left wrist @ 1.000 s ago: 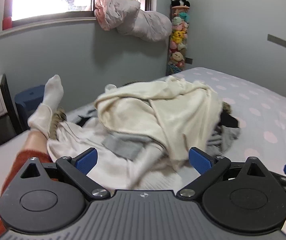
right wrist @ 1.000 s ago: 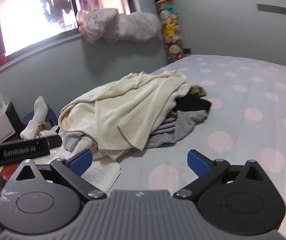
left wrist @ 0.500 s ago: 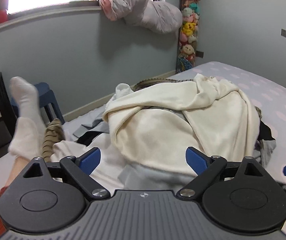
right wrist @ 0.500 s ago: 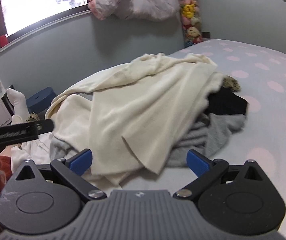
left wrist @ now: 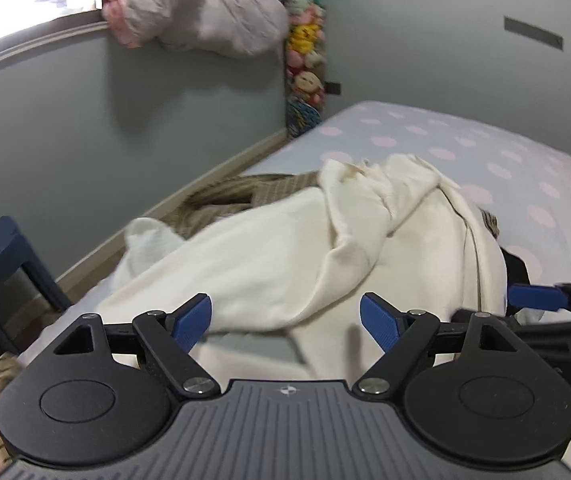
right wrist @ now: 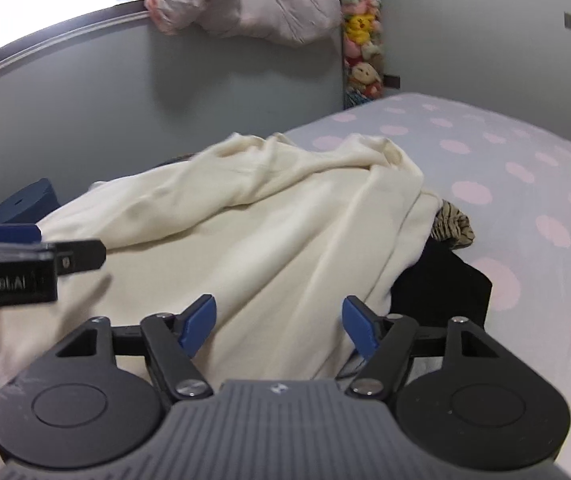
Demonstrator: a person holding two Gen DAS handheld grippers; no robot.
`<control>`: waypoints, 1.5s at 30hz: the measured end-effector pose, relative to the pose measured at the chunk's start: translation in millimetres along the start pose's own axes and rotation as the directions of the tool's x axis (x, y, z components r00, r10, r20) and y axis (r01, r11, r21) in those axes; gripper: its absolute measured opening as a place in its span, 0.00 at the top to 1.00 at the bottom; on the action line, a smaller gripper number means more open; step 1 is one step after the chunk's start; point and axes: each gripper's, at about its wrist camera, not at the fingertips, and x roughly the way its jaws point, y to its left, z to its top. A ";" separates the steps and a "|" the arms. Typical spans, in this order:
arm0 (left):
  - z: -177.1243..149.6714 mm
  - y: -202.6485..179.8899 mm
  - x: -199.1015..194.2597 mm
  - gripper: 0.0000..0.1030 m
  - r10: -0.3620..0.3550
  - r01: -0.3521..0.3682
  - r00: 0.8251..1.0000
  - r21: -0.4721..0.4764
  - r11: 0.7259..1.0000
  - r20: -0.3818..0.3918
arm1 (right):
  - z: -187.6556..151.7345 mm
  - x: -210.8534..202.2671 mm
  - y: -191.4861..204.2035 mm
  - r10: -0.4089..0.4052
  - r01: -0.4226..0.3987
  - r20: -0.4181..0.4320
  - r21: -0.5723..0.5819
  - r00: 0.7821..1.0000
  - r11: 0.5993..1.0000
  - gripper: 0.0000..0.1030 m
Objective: Fold clothes
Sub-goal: 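Reach both grippers to the cream sweater and close on it, then lift the cream sweater off the pile with both grippers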
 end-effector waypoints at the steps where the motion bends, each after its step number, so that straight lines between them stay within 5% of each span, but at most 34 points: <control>1: 1.5 -3.2 4.5 0.22 0.008 -0.008 1.000 0.009 1.000 0.001 | 1.6 6.2 -3.9 0.001 -0.001 -0.005 0.009 1.000 1.000 0.33; 4: 6.6 -12.4 13.0 0.34 0.023 -0.023 1.000 0.037 0.999 0.002 | 4.1 15.0 -8.5 0.014 -0.013 -0.011 0.016 1.000 1.000 0.39; 6: 10.1 -15.0 14.8 0.56 0.017 -0.017 1.000 0.044 0.999 -0.003 | 4.5 13.4 -9.5 -0.005 0.005 -0.004 -0.003 1.000 1.000 0.65; 7: 12.2 -16.0 15.3 0.58 0.017 -0.016 1.000 0.045 0.999 -0.008 | 5.0 12.4 -11.1 -0.015 0.015 -0.002 -0.010 1.000 1.000 0.76; 10: 18.1 -19.6 14.0 0.71 0.034 -0.033 0.999 0.065 0.997 -0.014 | 5.4 6.4 -23.3 0.000 0.000 -0.010 0.015 1.000 1.000 0.84; 13: 23.2 -25.1 6.8 0.97 0.030 -0.029 0.999 0.099 0.995 -0.011 | 6.0 -6.7 -28.8 -0.040 0.039 0.019 0.008 0.999 0.999 0.89; 23: 35.9 -60.4 -64.2 1.00 -0.031 0.023 0.998 0.170 0.985 0.045 | 4.9 -107.7 -69.0 -0.194 0.186 0.151 0.066 0.969 0.980 0.92; 30: 38.2 -97.6 -132.6 1.00 -0.075 0.048 0.993 0.253 0.966 0.097 | -19.9 -210.8 -85.7 -0.280 0.254 0.256 0.130 0.925 0.958 0.92; 36: 28.7 -116.2 -175.4 1.00 -0.107 0.080 0.991 0.278 0.957 0.084 | -62.3 -297.7 -102.8 -0.388 0.331 0.306 0.222 0.869 0.917 0.92; 45: 10.4 -140.1 -209.9 1.00 -0.145 0.119 0.988 0.327 0.937 0.056 | -141.6 -410.9 -163.3 -0.628 0.511 0.238 0.407 0.741 0.757 0.92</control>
